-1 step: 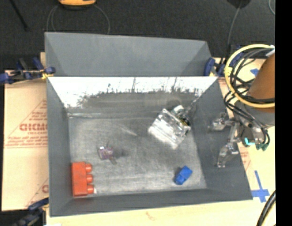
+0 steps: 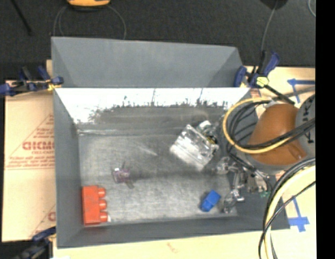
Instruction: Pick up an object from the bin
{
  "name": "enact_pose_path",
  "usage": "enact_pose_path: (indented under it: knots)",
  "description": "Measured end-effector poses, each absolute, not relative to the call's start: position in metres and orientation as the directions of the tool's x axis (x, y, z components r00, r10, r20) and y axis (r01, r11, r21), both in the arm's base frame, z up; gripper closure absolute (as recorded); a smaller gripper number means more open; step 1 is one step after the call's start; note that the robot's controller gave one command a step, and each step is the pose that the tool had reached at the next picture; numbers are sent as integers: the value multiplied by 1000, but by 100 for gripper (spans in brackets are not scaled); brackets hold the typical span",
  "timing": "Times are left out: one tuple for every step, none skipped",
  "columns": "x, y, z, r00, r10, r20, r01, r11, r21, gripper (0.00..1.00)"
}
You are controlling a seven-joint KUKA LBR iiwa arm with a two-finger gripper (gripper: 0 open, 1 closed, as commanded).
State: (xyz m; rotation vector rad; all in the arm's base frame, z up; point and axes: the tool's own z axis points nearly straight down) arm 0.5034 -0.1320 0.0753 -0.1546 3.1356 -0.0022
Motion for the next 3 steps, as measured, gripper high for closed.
enact_pose_path:
  knots:
    - [480,-124,75,-996,-85,-23,-85,996,-8,0]
    - [485,-84,75,-963,-271,-15,-271,963,-12,0]
    - [487,-82,77,-961,-277,-21,-276,961,-11,100]
